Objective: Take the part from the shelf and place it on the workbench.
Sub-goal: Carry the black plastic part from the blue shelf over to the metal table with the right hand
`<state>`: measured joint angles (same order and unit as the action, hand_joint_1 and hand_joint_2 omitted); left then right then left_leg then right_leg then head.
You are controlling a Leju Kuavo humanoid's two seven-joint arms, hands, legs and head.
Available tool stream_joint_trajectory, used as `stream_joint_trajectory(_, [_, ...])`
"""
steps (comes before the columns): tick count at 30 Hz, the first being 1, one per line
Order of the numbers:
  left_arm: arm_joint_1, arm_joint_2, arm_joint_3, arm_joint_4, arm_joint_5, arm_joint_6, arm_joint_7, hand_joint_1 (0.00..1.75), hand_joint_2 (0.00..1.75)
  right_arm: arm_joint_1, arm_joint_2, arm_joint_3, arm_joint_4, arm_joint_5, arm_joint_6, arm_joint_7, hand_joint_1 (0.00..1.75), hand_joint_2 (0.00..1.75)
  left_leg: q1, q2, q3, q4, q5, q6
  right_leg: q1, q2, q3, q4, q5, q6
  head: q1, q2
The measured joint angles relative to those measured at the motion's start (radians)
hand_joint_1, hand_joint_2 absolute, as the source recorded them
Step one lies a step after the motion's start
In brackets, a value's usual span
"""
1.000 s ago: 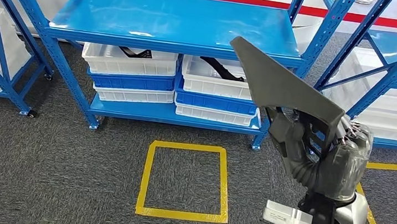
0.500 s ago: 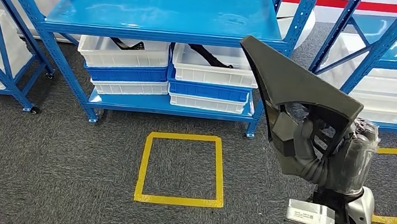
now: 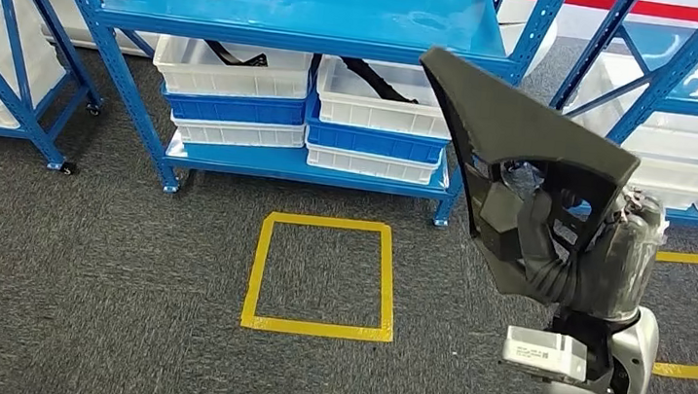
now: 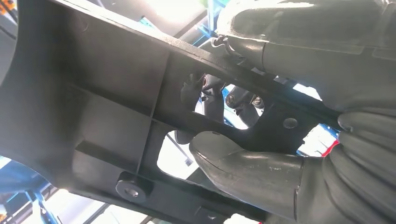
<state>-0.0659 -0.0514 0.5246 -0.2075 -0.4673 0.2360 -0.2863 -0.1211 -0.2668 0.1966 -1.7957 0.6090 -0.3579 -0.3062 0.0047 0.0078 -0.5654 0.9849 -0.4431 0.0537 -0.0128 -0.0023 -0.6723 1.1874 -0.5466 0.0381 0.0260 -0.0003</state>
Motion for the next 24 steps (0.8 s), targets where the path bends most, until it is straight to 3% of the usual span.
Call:
stream_joint_trajectory(2, [0.0,0.0,0.001,0.0,-0.001,0.0,0.002,0.0,0.0,-0.015,0.0,0.0,0.013,-0.008,0.002,0.003,1.75,1.75,-0.001,0.002,-0.027,0.001,0.02,-0.001,-0.001,0.0,-0.015,0.102,-0.038,0.006,0.0,0.0])
stream_joint_trajectory(3, [-0.001,0.0,0.001,0.0,-0.002,-0.001,0.003,0.0,0.0,-0.024,0.0,0.001,0.021,-0.011,0.003,0.005,1.75,1.75,-0.001,0.002,-0.041,0.002,0.031,-0.003,-0.002,0.0,0.004,0.099,-0.027,0.016,0.0,0.0])
stream_joint_trajectory(4, [-0.001,-0.001,0.002,0.0,-0.003,-0.001,0.004,0.0,0.0,-0.035,0.0,0.001,0.027,-0.013,0.002,0.006,1.75,1.75,-0.001,0.002,-0.053,0.002,0.041,-0.005,-0.003,0.0,0.041,0.06,-0.006,0.028,0.0,0.0])
stream_joint_trajectory(6, [-0.004,-0.002,0.006,0.0,-0.004,0.0,0.006,0.0,0.0,-0.053,0.0,0.001,0.038,-0.015,-0.001,0.009,1.75,1.75,-0.002,0.002,-0.073,0.005,0.059,-0.014,-0.005,0.0,0.148,-0.09,0.026,0.039,0.0,0.0])
stream_joint_trajectory(8, [-0.005,-0.002,0.009,0.0,-0.004,0.0,0.006,0.0,0.0,-0.059,0.0,0.0,0.044,-0.014,-0.004,0.01,1.75,1.75,-0.005,0.001,-0.083,0.005,0.077,-0.024,0.0,0.002,0.215,-0.198,0.021,0.031,-0.001,0.0])
stream_joint_trajectory(10, [-0.004,-0.002,0.01,0.0,-0.004,0.001,0.006,0.0,0.0,-0.061,0.0,0.0,0.051,-0.014,-0.007,0.01,1.75,1.75,-0.006,0.0,-0.089,0.003,0.096,-0.033,0.005,0.004,0.212,-0.216,0.019,0.018,-0.002,0.0])
stream_joint_trajectory(11, [-0.004,-0.002,0.011,0.001,-0.004,0.001,0.006,0.0,0.0,-0.064,0.001,0.0,0.055,-0.014,-0.008,0.01,1.75,1.75,-0.006,-0.002,-0.094,0.006,0.096,-0.038,0.0,0.003,0.204,-0.214,0.026,0.01,-0.001,0.0])
stream_joint_trajectory(12, [-0.004,-0.002,0.012,0.001,-0.004,0.002,0.008,0.0,0.0,-0.068,0.004,0.0,0.059,-0.014,-0.009,0.011,1.75,1.75,-0.005,-0.004,-0.103,0.019,0.079,-0.042,-0.005,0.003,0.197,-0.212,0.034,-0.002,-0.002,0.0])
stream_joint_trajectory(14, [-0.004,-0.002,0.014,0.003,-0.005,0.002,0.012,0.0,0.0,-0.081,0.012,0.001,0.067,-0.012,-0.01,0.014,1.75,1.75,-0.001,-0.007,-0.134,0.102,-0.003,-0.051,-0.011,0.0,0.179,-0.211,0.053,-0.026,-0.003,0.0])
stream_joint_trajectory(16, [-0.004,-0.002,0.016,0.004,-0.005,0.003,0.017,0.0,0.0,-0.095,0.02,0.002,0.076,-0.008,-0.01,0.018,1.75,1.75,0.001,-0.008,-0.167,0.24,-0.091,-0.057,-0.005,0.0,0.154,-0.207,0.073,-0.038,-0.004,0.0])
stream_joint_trajectory(17, [-0.003,-0.002,0.016,0.004,-0.006,0.003,0.019,0.0,0.0,-0.102,0.024,0.003,0.082,-0.005,-0.01,0.02,1.75,1.75,0.001,-0.008,-0.173,0.291,-0.107,-0.058,-0.003,-0.001,0.14,-0.204,0.082,-0.039,-0.004,0.0])
stream_joint_trajectory(18, [-0.003,-0.002,0.017,0.005,-0.005,0.003,0.021,0.0,0.0,-0.107,0.027,0.003,0.088,-0.003,-0.009,0.021,1.75,1.75,0.002,-0.008,-0.164,0.309,-0.1,-0.059,-0.001,-0.001,0.126,-0.201,0.09,-0.038,-0.004,0.0])
stream_joint_trajectory(19, [-0.003,-0.002,0.017,0.005,-0.005,0.003,0.021,0.0,0.0,-0.112,0.029,0.004,0.093,-0.002,-0.009,0.022,1.75,1.75,0.004,-0.008,-0.137,0.291,-0.078,-0.057,0.0,-0.001,0.113,-0.196,0.097,-0.036,-0.004,0.0])
stream_joint_trajectory(20, [-0.003,-0.002,0.018,0.005,-0.005,0.003,0.021,0.0,0.0,-0.116,0.03,0.004,0.096,-0.002,-0.009,0.022,1.75,1.75,0.005,-0.008,-0.093,0.24,-0.054,-0.055,0.001,-0.001,0.101,-0.191,0.104,-0.034,-0.004,0.0])
stream_joint_trajectory(22, [-0.005,-0.002,0.018,0.005,-0.004,0.003,0.021,0.0,0.0,-0.125,0.032,0.004,0.101,-0.002,-0.009,0.022,1.75,1.75,0.003,-0.011,0.001,0.106,-0.043,-0.05,0.003,-0.001,0.081,-0.182,0.114,-0.025,-0.003,0.0])
stream_joint_trajectory(24, [-0.005,-0.002,0.018,0.005,-0.004,0.003,0.02,0.0,0.0,-0.132,0.033,0.004,0.104,-0.001,-0.009,0.023,1.75,1.75,-0.003,-0.015,0.041,0.032,-0.058,-0.043,0.004,-0.002,0.069,-0.179,0.128,-0.012,-0.003,0.0])
